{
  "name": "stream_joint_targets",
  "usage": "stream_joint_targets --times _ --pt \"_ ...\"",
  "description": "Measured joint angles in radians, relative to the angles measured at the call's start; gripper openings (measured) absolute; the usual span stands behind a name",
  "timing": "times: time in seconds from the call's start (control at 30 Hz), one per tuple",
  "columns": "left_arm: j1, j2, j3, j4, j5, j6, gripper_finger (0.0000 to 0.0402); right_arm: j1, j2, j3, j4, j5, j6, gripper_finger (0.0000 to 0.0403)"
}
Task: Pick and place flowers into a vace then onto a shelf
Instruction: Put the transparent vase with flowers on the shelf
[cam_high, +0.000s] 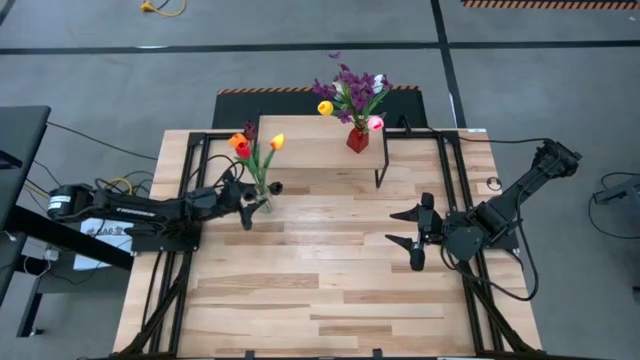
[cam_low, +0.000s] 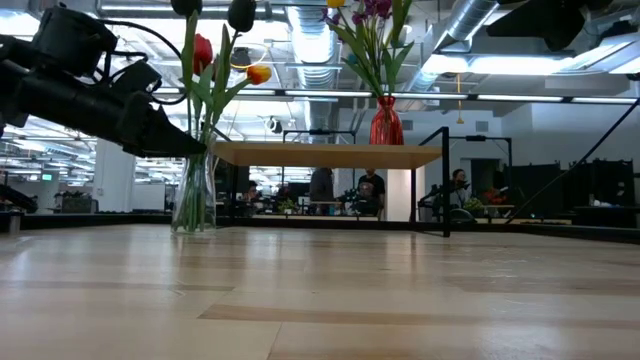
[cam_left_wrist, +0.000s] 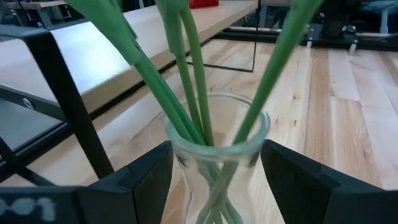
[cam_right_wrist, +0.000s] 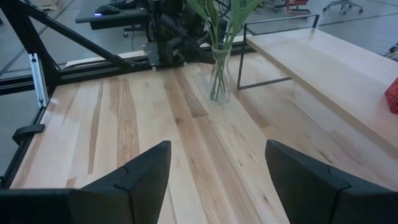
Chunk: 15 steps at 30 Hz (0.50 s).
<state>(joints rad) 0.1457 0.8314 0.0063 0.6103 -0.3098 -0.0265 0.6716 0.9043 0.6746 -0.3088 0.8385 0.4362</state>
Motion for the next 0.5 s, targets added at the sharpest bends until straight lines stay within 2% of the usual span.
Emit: stream_joint_targets --times 0.27,0.5 --pt "0.023 0.000 0.000 0.041 0.038 0.008 0.0228 0.000 0.000 0.000 0.000 0.000 0.000 0.0256" --pt "0.026 0.000 0.000 0.036 0.041 0.008 0.0188 0.000 0.000 0.000 0.000 0.000 0.000 0.0256"
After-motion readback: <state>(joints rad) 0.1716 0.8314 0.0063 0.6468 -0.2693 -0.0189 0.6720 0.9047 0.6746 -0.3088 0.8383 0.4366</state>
